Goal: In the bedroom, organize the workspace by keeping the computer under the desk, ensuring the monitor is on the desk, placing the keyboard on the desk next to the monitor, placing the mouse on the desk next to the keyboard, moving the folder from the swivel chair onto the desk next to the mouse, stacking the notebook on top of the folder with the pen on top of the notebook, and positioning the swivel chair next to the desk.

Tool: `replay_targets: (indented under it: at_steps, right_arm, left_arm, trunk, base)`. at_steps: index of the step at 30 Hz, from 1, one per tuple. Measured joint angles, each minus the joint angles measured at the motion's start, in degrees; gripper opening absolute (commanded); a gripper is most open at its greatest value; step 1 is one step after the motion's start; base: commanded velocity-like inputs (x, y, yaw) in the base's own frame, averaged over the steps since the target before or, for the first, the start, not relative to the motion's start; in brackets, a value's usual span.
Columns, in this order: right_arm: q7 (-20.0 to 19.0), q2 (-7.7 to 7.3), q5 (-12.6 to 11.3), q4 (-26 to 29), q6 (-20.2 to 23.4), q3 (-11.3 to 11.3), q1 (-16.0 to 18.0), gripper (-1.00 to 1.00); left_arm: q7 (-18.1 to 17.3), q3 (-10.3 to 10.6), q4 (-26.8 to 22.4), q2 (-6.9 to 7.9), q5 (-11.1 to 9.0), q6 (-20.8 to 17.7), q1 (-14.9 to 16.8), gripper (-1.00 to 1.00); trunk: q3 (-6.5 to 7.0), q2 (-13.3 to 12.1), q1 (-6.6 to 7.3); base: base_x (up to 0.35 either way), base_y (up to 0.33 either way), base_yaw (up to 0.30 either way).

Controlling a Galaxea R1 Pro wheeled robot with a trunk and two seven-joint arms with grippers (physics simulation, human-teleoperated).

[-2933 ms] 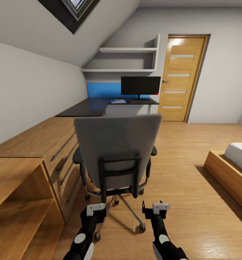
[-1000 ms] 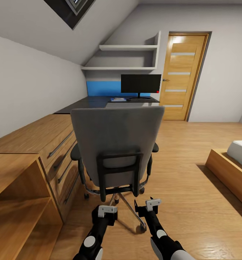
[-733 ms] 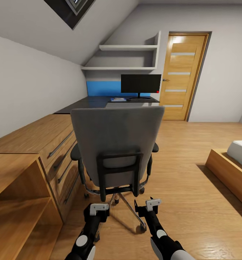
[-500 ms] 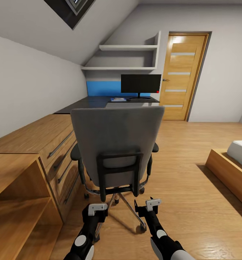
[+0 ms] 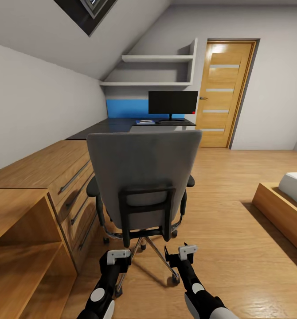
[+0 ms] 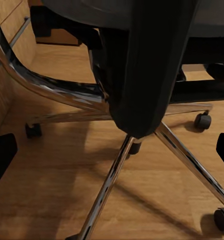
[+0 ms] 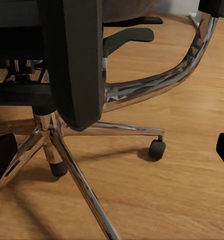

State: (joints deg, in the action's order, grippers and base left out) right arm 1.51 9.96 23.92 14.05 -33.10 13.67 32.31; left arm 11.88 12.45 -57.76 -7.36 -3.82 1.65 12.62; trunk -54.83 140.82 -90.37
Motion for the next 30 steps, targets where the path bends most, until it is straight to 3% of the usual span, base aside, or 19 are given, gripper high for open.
replay_targets:
  at_steps: [8,30]
  right_arm:
    - [-0.01,0.0,0.02,-0.04,-0.12,-0.03,0.0,1.0]
    - [0.04,0.0,0.17,0.03,-0.2,-0.1,0.01,1.0]
  left_arm:
    - [0.0,-0.05,-0.15,0.03,0.0,0.02,0.0,1.0]
    - [-0.06,-0.02,-0.35,0.2,0.06,1.64,0.0,1.0]
  trunk:
    - [0.0,0.0,0.02]
    - [0.0,0.0,0.01]
  base:
    - [0.179,0.0,0.0]
    - [0.043,0.0,0.0]
